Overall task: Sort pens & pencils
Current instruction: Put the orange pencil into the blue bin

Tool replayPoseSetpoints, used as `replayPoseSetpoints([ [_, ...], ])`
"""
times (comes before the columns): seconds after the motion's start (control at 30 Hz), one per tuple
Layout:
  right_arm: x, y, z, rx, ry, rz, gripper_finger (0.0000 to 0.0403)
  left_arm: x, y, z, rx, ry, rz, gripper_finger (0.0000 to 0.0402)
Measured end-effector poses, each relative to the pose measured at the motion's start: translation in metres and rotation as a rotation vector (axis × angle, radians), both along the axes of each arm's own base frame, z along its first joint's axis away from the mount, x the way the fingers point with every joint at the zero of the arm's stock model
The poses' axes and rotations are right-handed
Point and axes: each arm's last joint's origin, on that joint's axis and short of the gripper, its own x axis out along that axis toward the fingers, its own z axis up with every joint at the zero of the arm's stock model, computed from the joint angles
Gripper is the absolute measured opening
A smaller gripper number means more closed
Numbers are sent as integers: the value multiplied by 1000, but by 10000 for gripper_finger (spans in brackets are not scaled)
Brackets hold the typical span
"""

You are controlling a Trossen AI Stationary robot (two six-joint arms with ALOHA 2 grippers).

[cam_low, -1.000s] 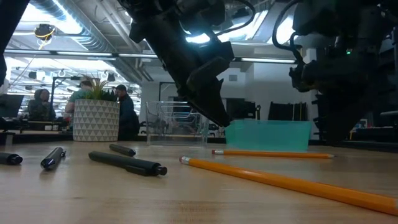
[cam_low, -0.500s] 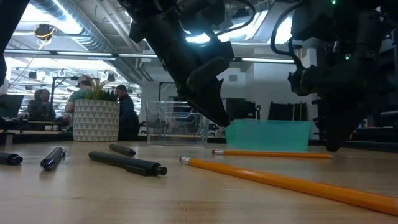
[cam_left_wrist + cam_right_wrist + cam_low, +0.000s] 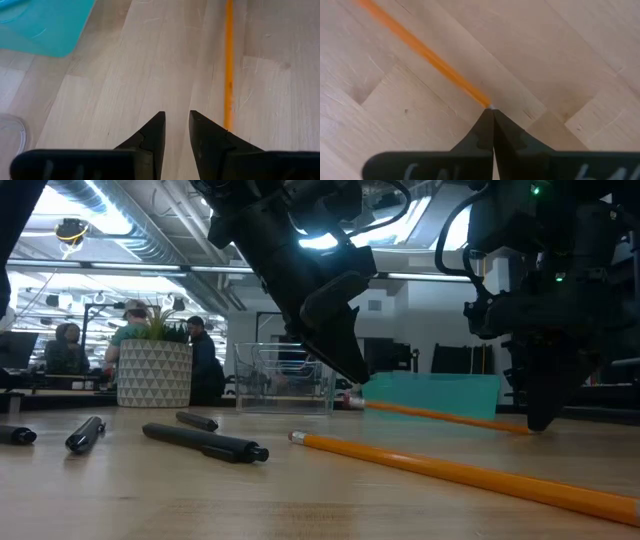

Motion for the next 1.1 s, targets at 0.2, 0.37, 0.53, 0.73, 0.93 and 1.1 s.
replayPoseSetpoints([
  [0.2, 0, 0, 0, 0, 1, 0, 0, 0, 0, 0, -5, 0, -4, 80],
  [0.37, -4, -1, -6, 3, 0, -8, 0, 0, -2, 0, -45, -2, -30, 80],
  [0.53, -4, -1, -6, 5, -10, -3, 0, 1, -5, 0, -80, -9, -60, 80],
  [0.73, 4, 3, 15, -11, -48, 19, 0, 1, -4, 1, -68, -10, -49, 80],
  [0.93, 4, 14, 26, -229, -117, 6, 0, 1, -5, 0, -68, -7, -49, 80],
  [1.1, -19, 40, 26, -394, -233, -108, 0, 1, -4, 0, -68, -5, -48, 80],
])
